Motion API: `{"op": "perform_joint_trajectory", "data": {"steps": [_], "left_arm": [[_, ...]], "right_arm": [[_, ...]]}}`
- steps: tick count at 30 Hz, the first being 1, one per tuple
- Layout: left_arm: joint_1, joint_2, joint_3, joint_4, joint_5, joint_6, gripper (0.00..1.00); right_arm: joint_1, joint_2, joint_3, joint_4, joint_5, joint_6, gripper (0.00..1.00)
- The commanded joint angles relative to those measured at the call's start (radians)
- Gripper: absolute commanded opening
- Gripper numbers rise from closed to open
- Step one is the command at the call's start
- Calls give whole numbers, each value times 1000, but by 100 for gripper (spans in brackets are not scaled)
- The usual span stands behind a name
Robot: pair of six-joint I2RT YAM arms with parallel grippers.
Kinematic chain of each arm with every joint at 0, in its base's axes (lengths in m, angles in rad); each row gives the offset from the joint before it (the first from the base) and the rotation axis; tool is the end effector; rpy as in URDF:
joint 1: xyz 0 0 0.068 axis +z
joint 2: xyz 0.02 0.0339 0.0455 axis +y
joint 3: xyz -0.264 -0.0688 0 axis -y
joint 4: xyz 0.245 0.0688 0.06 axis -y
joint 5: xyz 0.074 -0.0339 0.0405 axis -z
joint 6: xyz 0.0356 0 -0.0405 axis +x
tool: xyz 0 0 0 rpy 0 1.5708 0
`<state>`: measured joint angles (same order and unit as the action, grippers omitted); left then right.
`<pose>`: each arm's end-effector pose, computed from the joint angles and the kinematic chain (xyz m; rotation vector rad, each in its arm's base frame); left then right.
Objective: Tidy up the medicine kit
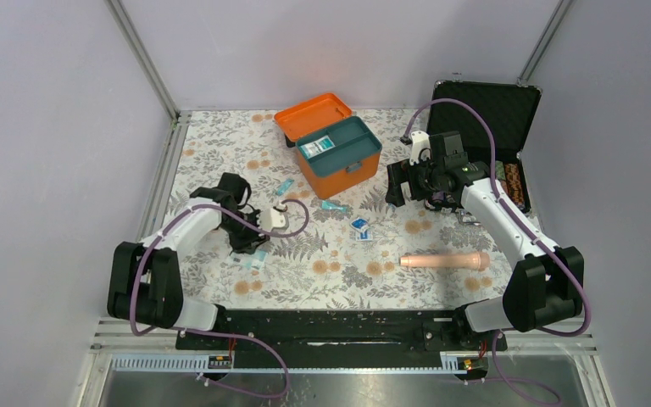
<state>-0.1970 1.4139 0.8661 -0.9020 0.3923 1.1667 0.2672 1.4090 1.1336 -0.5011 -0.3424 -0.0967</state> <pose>0.2249 -0.0588 0.1918 1.8059 2.1708 -0.4167 0.2922 0.0924 0.2898 -0.5891 2.2662 0.4857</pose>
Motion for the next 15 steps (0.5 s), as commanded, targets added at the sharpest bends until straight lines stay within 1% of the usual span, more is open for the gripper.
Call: {"op": "perform_joint_trajectory", "data": {"steps": [1,2,3,6,8,11,13,15], "left_arm": [[22,-80,-31,153,-102,-208,44],[37,-101,-52,205,-129,-246,47],[52,-121,-72,218,-138,-263,48],[75,-152,-120,177,-125,-229,49],[76,-158,-147,142,-103,-171,48],[76,-145,-162,67,-70,-23,48],[76,-124,-159,38,-100,87,48],[77,-111,-174,76,-146,132,48]], "right_arm": [[-3,-12,12,20,-14,-6,100],[-3,-14,11,21,-15,-6,99],[-3,-15,10,21,-14,-7,99],[-3,-19,4,21,-13,-10,100],[-3,-20,0,20,-15,-6,99],[-3,-15,0,21,-25,0,99],[-3,-10,4,22,-30,3,100],[-3,-3,10,22,-35,5,99]]}}
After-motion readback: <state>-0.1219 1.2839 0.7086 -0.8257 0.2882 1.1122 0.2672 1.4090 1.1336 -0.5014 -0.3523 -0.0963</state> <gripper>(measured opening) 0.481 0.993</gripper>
